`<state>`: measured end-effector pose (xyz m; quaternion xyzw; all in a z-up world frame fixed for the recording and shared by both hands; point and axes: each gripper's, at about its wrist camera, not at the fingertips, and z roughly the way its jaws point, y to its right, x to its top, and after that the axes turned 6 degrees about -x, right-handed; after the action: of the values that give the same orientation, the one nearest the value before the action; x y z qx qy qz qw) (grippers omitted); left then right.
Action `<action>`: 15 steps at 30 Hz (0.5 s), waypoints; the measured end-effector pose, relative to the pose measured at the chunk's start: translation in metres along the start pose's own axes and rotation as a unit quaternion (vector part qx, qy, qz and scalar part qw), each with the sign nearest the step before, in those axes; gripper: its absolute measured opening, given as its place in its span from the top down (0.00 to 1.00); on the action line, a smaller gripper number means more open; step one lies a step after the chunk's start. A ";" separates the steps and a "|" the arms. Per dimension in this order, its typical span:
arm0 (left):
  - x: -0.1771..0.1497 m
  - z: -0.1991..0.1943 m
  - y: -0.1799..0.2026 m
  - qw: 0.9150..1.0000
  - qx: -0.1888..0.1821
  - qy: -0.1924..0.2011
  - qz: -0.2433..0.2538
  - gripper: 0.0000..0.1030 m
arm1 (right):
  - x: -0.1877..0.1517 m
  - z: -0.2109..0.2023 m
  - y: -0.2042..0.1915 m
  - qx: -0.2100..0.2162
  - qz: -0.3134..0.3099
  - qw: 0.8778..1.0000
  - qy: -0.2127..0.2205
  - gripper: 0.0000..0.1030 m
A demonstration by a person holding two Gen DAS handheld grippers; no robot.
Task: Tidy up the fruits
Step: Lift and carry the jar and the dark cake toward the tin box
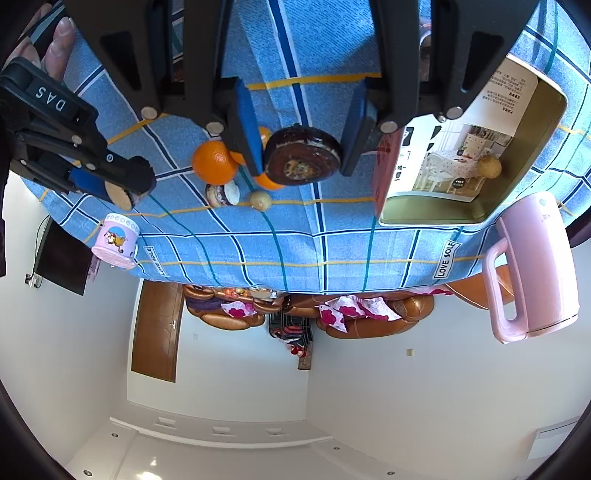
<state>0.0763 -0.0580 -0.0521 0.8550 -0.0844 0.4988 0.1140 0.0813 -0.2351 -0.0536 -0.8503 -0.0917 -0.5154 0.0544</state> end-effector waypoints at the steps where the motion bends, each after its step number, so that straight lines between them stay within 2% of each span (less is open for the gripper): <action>1: 0.000 0.000 0.000 1.000 0.001 0.001 0.001 0.58 | 0.000 -0.001 0.000 0.000 0.000 1.000 0.002 0.65; 15: 0.000 -0.006 0.003 1.000 0.006 0.018 0.007 0.58 | -0.001 -0.008 -0.001 -0.002 -0.004 1.000 0.019 0.65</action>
<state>0.0703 -0.0590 -0.0487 0.8460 -0.0856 0.5153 0.1066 0.0737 -0.2352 -0.0507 -0.8401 -0.0932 -0.5319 0.0519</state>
